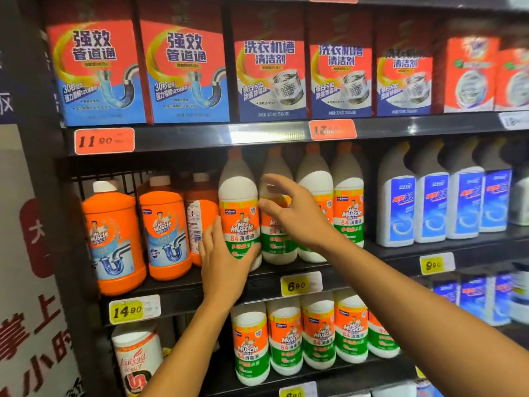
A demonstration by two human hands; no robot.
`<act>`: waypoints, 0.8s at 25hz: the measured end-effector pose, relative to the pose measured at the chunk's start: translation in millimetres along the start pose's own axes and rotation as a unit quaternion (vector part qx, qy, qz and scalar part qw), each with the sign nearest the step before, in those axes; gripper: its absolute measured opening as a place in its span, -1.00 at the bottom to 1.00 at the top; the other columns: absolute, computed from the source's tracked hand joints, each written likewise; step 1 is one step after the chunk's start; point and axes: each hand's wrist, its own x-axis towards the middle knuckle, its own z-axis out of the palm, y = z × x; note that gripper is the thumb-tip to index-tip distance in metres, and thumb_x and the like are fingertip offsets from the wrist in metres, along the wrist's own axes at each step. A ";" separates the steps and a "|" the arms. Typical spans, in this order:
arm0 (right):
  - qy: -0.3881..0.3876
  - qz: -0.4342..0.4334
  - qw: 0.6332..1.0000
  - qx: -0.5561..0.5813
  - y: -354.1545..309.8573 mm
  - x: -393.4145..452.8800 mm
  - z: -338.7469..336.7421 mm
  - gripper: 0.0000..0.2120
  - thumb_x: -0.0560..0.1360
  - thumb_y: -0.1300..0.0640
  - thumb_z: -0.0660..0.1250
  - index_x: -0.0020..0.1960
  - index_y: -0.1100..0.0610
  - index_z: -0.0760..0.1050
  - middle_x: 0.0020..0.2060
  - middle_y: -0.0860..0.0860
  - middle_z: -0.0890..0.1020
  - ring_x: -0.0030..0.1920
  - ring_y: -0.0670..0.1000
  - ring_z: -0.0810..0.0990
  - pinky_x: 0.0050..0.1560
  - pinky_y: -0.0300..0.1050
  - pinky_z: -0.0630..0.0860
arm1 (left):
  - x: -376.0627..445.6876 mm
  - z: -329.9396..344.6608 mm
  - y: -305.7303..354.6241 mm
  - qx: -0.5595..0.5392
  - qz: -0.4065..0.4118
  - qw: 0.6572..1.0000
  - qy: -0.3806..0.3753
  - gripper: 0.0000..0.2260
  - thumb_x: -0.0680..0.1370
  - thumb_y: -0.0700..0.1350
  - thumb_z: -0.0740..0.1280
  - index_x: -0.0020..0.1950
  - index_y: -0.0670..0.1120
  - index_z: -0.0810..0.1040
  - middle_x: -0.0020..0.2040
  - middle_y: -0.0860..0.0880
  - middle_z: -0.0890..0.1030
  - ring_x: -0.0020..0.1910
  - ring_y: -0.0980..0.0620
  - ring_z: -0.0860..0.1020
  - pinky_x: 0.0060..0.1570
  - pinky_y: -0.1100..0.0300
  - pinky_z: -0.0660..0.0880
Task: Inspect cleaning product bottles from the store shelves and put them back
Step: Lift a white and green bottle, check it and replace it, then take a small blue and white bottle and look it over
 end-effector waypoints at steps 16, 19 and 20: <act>0.053 0.123 0.981 0.141 77.4 -113.9 -148.1 -0.60 0.55 0.34 0.35 0.30 -0.01 0.49 0.15 -0.08 0.66 0.15 -0.11 0.62 -0.05 -0.18 0.62 | -72.5 35.6 89.3 -0.217 0.005 0.957 -0.194 -0.50 0.55 -0.26 0.37 0.34 0.20 0.35 0.21 0.20 0.55 0.16 0.33 0.53 0.07 0.39 0.49; 0.079 0.133 0.979 0.132 108.4 -138.1 -203.8 -0.61 0.54 0.37 0.35 0.24 -0.02 0.51 0.14 -0.06 0.67 0.18 -0.07 0.63 0.13 -0.09 0.57 | -87.6 61.1 116.9 -0.293 -0.030 0.930 -0.218 -0.59 0.55 -0.35 0.33 0.29 0.05 0.42 0.16 0.01 0.62 0.14 0.13 0.61 0.05 0.29 0.54; 0.086 0.140 0.978 0.131 119.5 -146.9 -227.5 -0.61 0.54 0.38 0.34 0.24 -0.01 0.51 0.14 -0.06 0.67 0.18 -0.07 0.63 0.14 -0.11 0.56 | -93.1 71.7 129.5 -0.325 -0.049 0.918 -0.220 -0.63 0.56 -0.35 0.30 0.26 0.03 0.43 0.14 -0.03 0.64 0.11 0.07 0.63 0.06 0.22 0.56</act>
